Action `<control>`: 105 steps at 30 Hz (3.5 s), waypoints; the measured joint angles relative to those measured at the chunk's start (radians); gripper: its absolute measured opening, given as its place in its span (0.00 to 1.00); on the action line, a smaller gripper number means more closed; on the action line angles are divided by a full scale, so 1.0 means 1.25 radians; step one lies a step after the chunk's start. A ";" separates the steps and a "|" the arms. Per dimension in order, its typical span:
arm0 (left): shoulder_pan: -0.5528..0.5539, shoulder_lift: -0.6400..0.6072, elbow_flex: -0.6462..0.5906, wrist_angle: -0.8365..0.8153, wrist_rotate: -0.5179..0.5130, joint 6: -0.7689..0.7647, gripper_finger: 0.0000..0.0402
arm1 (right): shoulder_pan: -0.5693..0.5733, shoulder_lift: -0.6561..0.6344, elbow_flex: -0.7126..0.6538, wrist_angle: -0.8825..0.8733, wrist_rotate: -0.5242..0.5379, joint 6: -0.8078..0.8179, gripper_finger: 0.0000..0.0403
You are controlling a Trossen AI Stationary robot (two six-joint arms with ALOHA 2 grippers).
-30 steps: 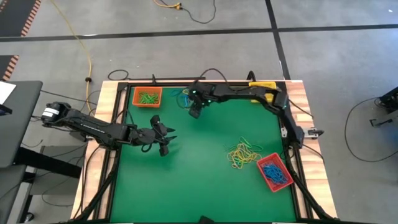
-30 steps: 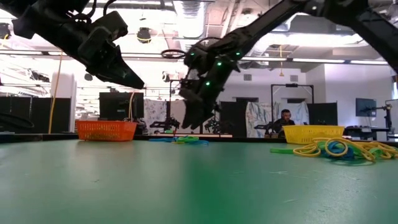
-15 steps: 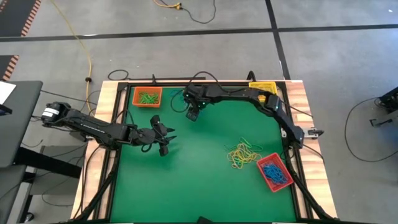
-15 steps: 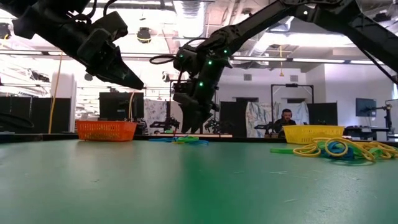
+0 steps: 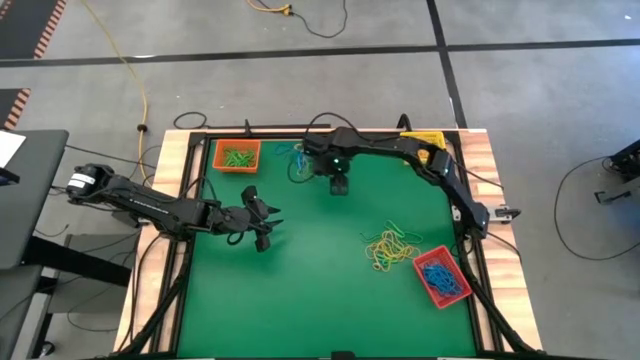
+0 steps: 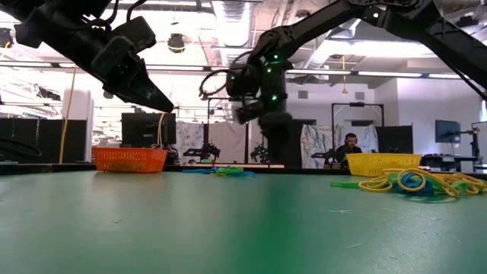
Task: Sort rubber bands into baskets
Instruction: Put the green rubber band into the orange bin
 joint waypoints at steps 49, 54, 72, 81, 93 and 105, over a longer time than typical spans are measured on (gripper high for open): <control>0.389 0.392 0.385 -0.177 0.215 0.458 0.33 | 0.447 -0.576 -0.762 0.388 0.081 0.416 0.59; 0.455 0.523 0.502 -0.235 0.278 0.522 0.33 | 0.474 -0.570 -0.788 0.398 0.091 0.434 0.59; 0.536 0.670 0.611 -0.341 0.363 0.546 0.33 | 0.499 -0.570 -0.886 0.522 0.100 0.435 0.59; 0.536 0.670 0.611 -0.300 0.364 0.547 0.23 | 0.500 -0.570 -0.886 0.555 0.100 0.435 0.59; 0.536 0.670 0.610 -0.338 0.353 0.558 0.00 | 0.500 -0.570 -0.886 0.584 0.099 0.449 0.59; 0.534 0.569 0.610 -0.361 0.351 0.545 0.00 | 0.498 -0.570 -0.886 0.620 0.100 0.437 0.59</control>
